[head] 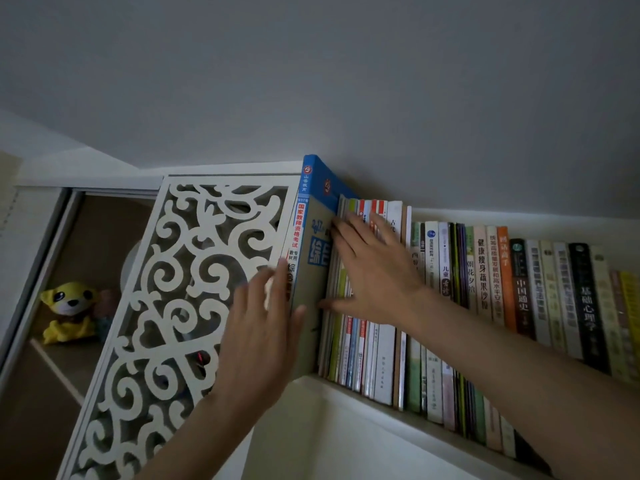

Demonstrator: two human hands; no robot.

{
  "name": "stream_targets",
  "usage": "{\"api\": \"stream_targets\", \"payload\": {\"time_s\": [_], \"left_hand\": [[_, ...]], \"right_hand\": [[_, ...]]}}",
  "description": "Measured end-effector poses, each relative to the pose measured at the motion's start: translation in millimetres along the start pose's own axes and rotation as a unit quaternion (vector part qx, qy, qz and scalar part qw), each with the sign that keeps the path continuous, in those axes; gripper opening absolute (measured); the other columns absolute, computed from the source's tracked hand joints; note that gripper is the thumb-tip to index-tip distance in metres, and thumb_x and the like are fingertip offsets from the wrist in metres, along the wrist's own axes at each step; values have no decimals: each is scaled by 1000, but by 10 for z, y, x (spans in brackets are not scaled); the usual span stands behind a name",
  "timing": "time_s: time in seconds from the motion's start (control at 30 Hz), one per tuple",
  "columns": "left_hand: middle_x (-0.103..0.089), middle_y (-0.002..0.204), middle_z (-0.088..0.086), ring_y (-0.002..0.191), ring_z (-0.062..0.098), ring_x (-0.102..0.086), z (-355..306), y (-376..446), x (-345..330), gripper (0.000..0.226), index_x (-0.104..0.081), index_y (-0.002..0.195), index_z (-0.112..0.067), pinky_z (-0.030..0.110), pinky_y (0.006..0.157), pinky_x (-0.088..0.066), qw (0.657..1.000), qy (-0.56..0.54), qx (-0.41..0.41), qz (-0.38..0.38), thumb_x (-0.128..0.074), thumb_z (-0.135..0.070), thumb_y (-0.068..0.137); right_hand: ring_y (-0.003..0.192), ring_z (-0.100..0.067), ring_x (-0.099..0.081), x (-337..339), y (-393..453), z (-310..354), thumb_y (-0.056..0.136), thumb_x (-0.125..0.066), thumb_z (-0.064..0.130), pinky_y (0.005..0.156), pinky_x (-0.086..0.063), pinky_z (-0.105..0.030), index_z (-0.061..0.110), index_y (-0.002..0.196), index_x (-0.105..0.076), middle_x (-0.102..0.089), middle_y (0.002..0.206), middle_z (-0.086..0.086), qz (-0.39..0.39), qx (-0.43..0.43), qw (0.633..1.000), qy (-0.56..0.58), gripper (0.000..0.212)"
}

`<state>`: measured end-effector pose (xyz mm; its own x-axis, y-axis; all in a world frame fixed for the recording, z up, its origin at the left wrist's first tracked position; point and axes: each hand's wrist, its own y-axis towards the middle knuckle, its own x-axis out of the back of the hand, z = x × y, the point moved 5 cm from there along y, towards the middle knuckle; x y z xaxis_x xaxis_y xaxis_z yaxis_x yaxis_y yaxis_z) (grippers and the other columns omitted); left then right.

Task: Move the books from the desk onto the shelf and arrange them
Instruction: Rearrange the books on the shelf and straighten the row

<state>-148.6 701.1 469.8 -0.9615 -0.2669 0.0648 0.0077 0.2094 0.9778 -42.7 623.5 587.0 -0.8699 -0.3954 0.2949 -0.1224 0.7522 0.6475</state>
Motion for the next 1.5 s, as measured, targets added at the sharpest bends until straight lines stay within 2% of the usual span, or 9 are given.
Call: {"api": "stream_targets", "payload": {"time_s": [0.07, 0.17, 0.27, 0.57, 0.73, 0.97, 1.13, 1.23, 1.5], "left_hand": [[-21, 160, 10, 144, 21, -28, -32, 74, -62, 57, -17, 154, -7, 48, 112, -37, 995, -83, -43, -21, -31, -30, 103], [-1, 165, -3, 151, 15, -7, 3, 138, -170, 59, -4, 156, -15, 53, 118, -23, 978, -196, -66, 3, -30, -18, 103], [2, 164, -9, 151, 9, 0, 84, 212, -339, 58, -2, 156, -22, 48, 122, -10, 985, -156, -65, 41, -24, -26, 103], [0, 164, 0, 151, 20, 5, 76, 321, -666, 63, -4, 156, -17, 46, 122, -5, 995, 52, -54, 61, -24, -41, 102], [12, 161, -14, 146, -3, 15, 160, 308, -441, 67, -1, 154, -25, 23, 118, 1, 973, -92, -99, 185, -34, -44, 100], [24, 155, -16, 135, -15, 29, 286, 339, -431, 96, 7, 149, -29, 2, 105, 9, 957, -30, -157, 243, -67, -26, 88], [-4, 162, -17, 146, -5, -9, 421, 305, -257, 96, -12, 154, -29, 8, 113, -19, 956, -171, -99, 219, -74, -16, 81], [-43, 136, -15, 113, 2, -56, 551, 188, -115, 84, -34, 142, -39, 10, 88, -51, 963, -198, -28, 180, -77, -8, 78], [-67, 87, -16, 79, -9, -65, 661, 39, -314, 41, -64, 110, -26, 5, 59, -50, 936, -238, 150, 210, -82, -21, 73]], "right_hand": [[151, -27, -6, -29, -21, 8, 72, -26, 90, 121, -3, -51, 6, 154, -18, -16, 162, -11, 2, 7, 1000, -3, 118], [152, -26, -1, -71, -57, -23, 74, -19, 90, 121, -2, -50, 6, 155, -11, -9, 164, -12, -4, 16, 1000, -11, 117], [152, -25, -1, -74, -43, -29, 76, -22, 88, 121, -4, -49, 4, 155, -9, -5, 163, -13, -17, 23, 1000, 7, 116], [151, -24, 6, -115, -51, -84, 73, -26, 91, 122, -1, -46, 7, 155, 1, 8, 163, -12, -29, 24, 999, 22, 121], [151, -24, 10, -75, -30, -50, 67, -35, 95, 121, 1, -51, 21, 156, 9, 18, 162, -6, -3, 39, 997, 64, 124], [149, -25, 18, -77, 31, 173, 60, -45, 95, 116, 9, -60, 10, 154, 12, 21, 161, -10, -8, 21, 999, 47, 138], [149, -22, 19, -33, 31, 211, 64, -38, 96, 120, 10, -52, 9, 152, 18, 28, 159, -9, 8, 0, 997, 82, 136], [147, -20, 22, -10, 2, 200, 63, -29, 99, 119, 12, -51, 10, 152, 20, 31, 157, -9, 23, -2, 995, 97, 135], [147, -24, 25, -56, 30, 214, 60, -40, 96, 119, 13, -50, 8, 150, 23, 31, 157, -12, 17, -22, 996, 88, 141]]}}
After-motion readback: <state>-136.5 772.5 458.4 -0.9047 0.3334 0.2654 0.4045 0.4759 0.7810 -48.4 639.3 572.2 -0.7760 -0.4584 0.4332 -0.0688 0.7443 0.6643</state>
